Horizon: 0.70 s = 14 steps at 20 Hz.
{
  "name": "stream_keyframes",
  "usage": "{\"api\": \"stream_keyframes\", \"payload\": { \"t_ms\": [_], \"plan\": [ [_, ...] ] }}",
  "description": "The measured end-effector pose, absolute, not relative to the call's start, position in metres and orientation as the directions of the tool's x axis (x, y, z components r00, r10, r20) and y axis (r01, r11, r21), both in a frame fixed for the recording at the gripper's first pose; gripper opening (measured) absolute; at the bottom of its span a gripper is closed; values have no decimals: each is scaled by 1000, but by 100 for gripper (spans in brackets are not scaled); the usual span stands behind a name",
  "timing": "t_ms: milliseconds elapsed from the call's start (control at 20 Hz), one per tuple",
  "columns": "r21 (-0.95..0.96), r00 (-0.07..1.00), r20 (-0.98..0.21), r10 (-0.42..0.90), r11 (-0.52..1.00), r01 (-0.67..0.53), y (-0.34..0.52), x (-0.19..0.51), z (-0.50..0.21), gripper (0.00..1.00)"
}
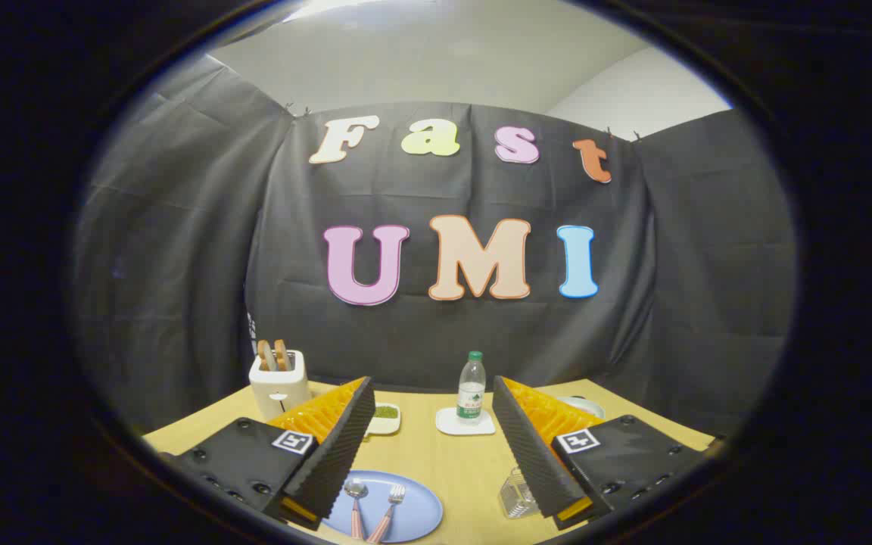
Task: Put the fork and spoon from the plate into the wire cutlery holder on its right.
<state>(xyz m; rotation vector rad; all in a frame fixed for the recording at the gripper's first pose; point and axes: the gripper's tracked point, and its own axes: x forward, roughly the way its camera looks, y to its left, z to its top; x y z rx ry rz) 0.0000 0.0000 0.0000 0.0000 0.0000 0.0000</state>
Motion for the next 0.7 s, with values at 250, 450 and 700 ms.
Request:
{"api": "stream_keyframes", "payload": {
  "t_ms": [250,450,700],
  "plan": [
    [-9,1000,-25,14,1000,-14,3,2,-13,100],
    [-3,999,-50,20,1000,-20,6,3,-26,100],
    [9,998,-56,31,999,-31,9,1,-33,100]
  ]
}}
